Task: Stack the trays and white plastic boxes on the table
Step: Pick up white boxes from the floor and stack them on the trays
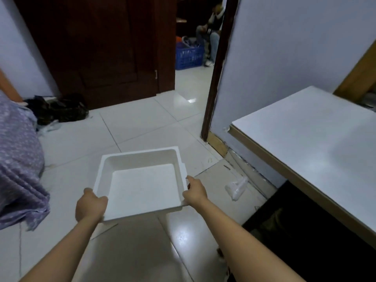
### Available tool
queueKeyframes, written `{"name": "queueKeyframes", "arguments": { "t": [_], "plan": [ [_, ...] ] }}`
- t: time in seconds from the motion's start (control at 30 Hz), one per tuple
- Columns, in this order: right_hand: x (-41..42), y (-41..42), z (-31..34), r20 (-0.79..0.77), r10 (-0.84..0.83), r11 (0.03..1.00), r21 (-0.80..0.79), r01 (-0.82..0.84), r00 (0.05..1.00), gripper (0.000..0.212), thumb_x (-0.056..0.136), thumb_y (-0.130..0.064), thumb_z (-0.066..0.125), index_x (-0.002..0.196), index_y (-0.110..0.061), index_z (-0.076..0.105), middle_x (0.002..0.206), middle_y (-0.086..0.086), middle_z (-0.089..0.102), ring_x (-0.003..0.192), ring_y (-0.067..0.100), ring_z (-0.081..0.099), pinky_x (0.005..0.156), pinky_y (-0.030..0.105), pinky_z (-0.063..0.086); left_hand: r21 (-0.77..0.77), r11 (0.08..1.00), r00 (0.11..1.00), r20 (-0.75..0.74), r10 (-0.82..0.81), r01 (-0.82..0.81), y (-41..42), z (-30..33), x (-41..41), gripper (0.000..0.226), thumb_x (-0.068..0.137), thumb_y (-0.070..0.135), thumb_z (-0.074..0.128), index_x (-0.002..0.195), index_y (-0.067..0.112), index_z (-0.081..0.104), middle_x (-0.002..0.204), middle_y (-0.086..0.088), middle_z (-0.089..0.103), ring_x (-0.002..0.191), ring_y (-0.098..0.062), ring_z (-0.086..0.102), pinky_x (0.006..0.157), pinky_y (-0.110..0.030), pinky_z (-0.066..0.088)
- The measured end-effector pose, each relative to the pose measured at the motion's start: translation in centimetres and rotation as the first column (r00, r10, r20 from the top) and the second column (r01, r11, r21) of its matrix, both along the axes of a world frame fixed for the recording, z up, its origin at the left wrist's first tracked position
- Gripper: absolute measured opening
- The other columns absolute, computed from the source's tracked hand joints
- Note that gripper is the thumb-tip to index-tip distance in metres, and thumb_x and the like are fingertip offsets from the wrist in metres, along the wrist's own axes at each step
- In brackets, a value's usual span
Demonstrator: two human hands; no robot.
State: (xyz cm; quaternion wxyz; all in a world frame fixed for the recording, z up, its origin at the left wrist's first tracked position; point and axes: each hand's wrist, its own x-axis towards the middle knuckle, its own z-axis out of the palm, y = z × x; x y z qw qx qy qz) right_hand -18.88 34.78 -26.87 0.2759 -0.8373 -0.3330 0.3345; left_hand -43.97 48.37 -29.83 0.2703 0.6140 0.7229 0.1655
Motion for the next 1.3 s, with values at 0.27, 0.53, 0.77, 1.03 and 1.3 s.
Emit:
{"name": "queueKeyframes", "arguments": {
  "t": [0.27,0.53,0.77,1.03,1.3],
  "plan": [
    [-0.3,-0.4,14.1,0.016,-0.012,0.98,0.199,0.009,1.0,0.049,0.082,0.003,0.049,0.13,-0.007,0.051,0.082,0.001,0.05,0.09,0.025,0.055,0.075,0.034,0.05,0.196,0.977,0.996,-0.031,-0.082,0.087,2.9,15.9,0.1,0.023,0.083,0.015,0.056,0.098,0.0,0.047,0.093,-0.023,0.058,0.082,-0.039,0.056,0.068,-0.042,0.048],
    [1.0,-3.1,26.4,-0.113,-0.096,0.897,0.42,0.135,0.989,0.046,0.083,0.001,0.053,0.127,-0.011,0.048,0.093,0.001,0.053,0.089,0.02,0.06,0.074,0.035,0.058,0.325,0.931,0.986,-0.033,-0.163,0.165,2.7,29.7,2.3,0.021,0.08,0.016,0.056,0.094,0.001,0.051,0.095,-0.024,0.059,0.086,-0.04,0.057,0.068,-0.039,0.046],
    [5.3,-8.2,36.0,-0.36,-0.222,0.716,0.571,0.402,0.906,0.05,0.077,-0.01,0.067,0.123,-0.012,0.051,0.113,0.01,0.061,0.095,0.025,0.062,0.078,0.035,0.056,0.413,0.858,0.944,-0.01,-0.33,0.304,-1.9,40.5,8.3,0.013,0.08,0.013,0.052,0.087,0.002,0.053,0.087,-0.016,0.058,0.073,-0.03,0.053,0.056,-0.03,0.038],
    [12.1,-22.5,44.7,-0.361,-0.395,0.539,0.654,0.531,0.845,0.027,0.085,-0.01,0.063,0.109,-0.007,0.05,0.094,0.007,0.059,0.089,0.023,0.058,0.073,0.031,0.051,0.478,0.736,0.826,0.036,-0.563,0.48,-10.9,49.5,21.1,0.01,0.076,0.008,0.053,0.083,0.002,0.058,0.081,-0.015,0.059,0.071,-0.028,0.054,0.06,-0.032,0.045],
    [16.7,-38.6,48.3,-0.309,-0.674,0.32,0.696,0.642,0.671,0.012,0.08,-0.015,0.067,0.088,-0.013,0.058,0.095,0.009,0.067,0.087,0.024,0.064,0.072,0.033,0.056,0.482,0.557,0.629,0.015,-0.777,0.677,-23.8,53.4,33.1,0.007,0.076,0.005,0.055,0.079,0.0,0.059,0.08,-0.018,0.058,0.079,-0.034,0.055,0.066,-0.028,0.041]
  ]
}}
